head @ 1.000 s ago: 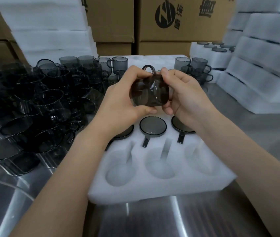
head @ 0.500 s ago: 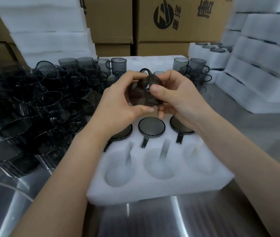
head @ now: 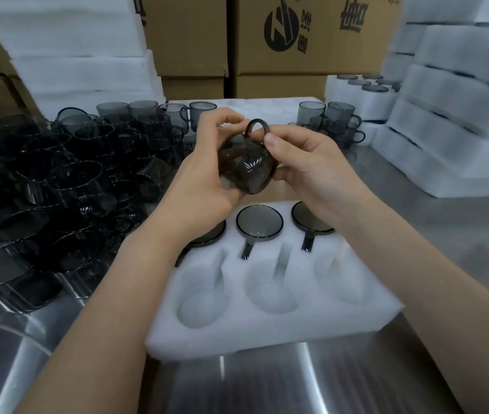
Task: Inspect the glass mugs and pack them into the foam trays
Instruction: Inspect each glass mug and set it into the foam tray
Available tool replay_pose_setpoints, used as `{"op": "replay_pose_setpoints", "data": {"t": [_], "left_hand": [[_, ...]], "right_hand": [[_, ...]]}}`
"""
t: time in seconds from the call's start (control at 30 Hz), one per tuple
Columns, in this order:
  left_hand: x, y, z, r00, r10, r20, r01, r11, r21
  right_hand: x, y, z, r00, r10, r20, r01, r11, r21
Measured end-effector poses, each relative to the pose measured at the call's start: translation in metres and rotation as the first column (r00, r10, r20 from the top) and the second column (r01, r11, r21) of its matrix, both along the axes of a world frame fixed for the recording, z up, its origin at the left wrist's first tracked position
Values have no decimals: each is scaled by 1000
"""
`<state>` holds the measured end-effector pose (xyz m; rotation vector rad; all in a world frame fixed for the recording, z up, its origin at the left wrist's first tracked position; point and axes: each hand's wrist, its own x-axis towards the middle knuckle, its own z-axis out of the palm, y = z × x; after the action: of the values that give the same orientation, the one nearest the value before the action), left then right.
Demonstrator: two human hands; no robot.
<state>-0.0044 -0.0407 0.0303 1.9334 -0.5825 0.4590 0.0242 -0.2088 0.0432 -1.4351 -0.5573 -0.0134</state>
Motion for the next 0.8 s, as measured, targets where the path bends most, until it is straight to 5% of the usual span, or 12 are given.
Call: {"op": "replay_pose_setpoints", "data": {"t": [0.27,0.8], "left_hand": [[-5,-3,4,992,59,-112,-66,996,-59],[-5,-4,4,907,145,395,-255,936,242]], "right_hand": [[1,1,-4,998,34,51,-37,997,73],[2,4,1,982,-23,-185,-6,988,-153]]}}
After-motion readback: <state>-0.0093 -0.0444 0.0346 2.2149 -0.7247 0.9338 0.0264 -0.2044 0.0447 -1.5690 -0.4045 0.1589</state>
